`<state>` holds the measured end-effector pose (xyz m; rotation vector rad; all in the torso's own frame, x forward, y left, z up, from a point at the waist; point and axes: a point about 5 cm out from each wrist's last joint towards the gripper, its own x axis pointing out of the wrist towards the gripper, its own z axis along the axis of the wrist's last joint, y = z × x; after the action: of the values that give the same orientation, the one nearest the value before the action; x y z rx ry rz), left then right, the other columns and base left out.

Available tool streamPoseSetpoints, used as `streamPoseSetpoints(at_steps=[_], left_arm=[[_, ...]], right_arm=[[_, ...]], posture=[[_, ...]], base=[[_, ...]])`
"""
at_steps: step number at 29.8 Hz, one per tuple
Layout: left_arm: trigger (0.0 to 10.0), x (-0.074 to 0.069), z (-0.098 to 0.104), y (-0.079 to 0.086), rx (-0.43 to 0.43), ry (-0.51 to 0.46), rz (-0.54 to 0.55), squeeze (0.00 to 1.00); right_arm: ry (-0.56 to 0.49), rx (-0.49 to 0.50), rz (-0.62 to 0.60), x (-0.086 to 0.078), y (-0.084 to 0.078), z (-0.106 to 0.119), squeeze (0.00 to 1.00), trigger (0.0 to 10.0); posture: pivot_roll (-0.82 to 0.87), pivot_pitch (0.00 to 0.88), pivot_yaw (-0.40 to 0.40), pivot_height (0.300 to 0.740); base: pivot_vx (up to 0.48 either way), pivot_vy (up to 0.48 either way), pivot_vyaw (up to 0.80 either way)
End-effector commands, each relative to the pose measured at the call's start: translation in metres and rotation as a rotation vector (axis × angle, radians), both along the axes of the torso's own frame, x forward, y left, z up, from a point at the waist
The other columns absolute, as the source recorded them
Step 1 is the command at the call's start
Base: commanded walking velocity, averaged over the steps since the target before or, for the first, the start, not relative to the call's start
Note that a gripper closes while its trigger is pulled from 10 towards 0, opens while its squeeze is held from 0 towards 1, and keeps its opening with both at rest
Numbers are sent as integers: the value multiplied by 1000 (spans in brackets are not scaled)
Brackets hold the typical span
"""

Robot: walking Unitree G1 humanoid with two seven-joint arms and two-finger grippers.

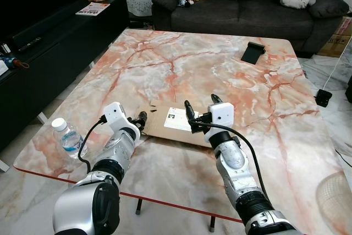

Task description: Picking trash to rubbish bin

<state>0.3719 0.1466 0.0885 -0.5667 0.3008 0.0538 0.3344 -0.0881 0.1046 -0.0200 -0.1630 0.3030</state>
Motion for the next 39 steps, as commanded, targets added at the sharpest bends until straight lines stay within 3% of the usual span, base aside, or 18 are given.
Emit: streamPoseSetpoints(at_steps=[1,30,36,39], left_arm=[[0,3,5,-5,-32,-3,-10,0],[0,7,12,-2,-52,-30,-8,0],[0,7,14,-2,19,-46,-20,0],[0,9,21,-6,88,-108,-39,0]], right_arm=[[4,-7,13,-1,3,0,0,10000],[8,-1,3,3,1,2,0,10000],[5,0,-3,3,1,2,0,10000],[-1,2,-10,3,0,3,0,10000]], posture=[[-82,0,18,740],[-77,4,20,740],[-74,2,21,740],[-73,2,22,740]], base=[[0,0,0],[0,0,0],[0,0,0],[0,0,0]])
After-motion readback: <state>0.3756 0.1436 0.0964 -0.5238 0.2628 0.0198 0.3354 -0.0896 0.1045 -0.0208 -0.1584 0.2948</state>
